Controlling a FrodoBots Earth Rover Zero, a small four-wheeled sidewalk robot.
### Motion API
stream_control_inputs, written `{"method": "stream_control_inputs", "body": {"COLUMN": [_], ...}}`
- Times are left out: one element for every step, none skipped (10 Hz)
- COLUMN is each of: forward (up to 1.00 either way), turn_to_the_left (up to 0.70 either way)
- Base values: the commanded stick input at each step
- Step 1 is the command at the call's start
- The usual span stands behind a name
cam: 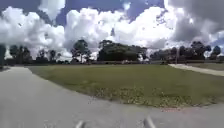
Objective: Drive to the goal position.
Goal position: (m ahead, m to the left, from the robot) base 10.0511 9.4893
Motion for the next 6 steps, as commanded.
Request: {"method": "stream_control_inputs", "body": {"forward": [0.0,0.0,0.0,0.0,0.0,0.59], "turn_to_the_left": [0.7,0.7,0.7,0.7,0.7,0.41]}}
